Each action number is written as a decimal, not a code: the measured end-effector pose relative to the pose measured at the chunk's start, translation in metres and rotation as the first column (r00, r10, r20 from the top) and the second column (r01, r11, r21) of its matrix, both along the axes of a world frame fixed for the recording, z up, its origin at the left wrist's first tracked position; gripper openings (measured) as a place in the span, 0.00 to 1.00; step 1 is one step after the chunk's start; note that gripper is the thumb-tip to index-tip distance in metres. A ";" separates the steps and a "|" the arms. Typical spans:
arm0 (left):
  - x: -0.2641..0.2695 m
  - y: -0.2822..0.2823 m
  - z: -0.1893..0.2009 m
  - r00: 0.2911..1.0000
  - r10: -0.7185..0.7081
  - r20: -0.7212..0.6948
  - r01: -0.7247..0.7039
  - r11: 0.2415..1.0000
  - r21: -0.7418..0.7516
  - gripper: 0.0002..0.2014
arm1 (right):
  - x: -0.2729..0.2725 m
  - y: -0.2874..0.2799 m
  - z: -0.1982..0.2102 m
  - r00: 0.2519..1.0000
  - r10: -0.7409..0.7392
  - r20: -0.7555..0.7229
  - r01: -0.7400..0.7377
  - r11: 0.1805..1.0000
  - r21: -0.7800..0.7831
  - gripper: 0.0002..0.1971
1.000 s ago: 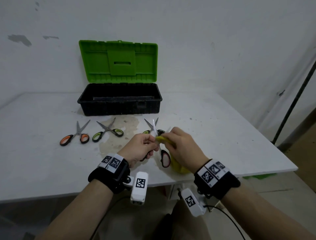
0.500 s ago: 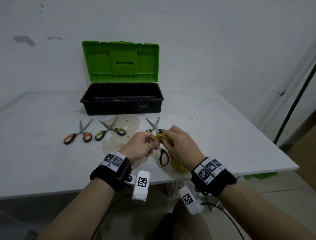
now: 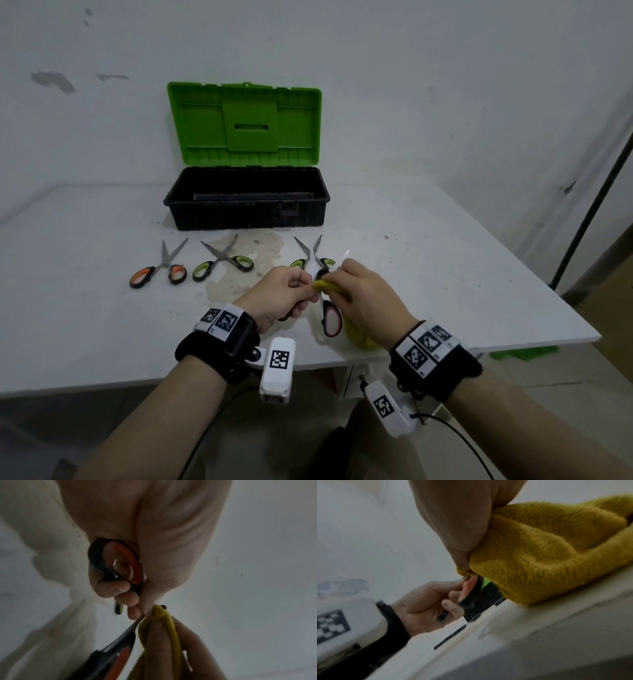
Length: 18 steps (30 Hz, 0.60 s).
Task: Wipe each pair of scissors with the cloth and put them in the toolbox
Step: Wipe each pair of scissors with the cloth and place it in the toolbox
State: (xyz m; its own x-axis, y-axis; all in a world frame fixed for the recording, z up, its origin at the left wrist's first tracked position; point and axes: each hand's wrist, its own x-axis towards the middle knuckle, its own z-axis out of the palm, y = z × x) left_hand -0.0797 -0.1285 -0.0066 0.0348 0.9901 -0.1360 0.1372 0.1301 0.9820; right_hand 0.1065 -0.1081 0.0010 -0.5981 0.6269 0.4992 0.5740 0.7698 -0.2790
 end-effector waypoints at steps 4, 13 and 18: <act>-0.002 -0.001 0.000 0.999 -0.008 -0.039 0.009 1.000 0.017 0.03 | 0.005 0.016 -0.002 0.992 -0.103 -0.068 0.102 0.994 -0.030 0.08; -0.003 -0.001 -0.003 1.000 -0.011 -0.019 0.011 1.000 0.000 0.03 | -0.003 0.006 0.009 0.995 -0.073 -0.068 0.073 0.997 -0.010 0.08; -0.002 0.000 -0.003 0.994 -0.019 -0.107 0.025 0.998 0.053 0.03 | -0.006 0.015 0.004 0.979 -0.203 0.037 0.205 0.977 -0.058 0.11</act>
State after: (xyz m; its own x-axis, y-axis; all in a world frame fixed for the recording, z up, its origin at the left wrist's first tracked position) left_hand -0.0817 -0.1289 -0.0091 0.0448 0.9953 -0.0859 0.2439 0.0725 0.9671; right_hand 0.1002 -0.0935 0.0046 -0.4689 0.7660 0.4398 0.7261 0.6178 -0.3019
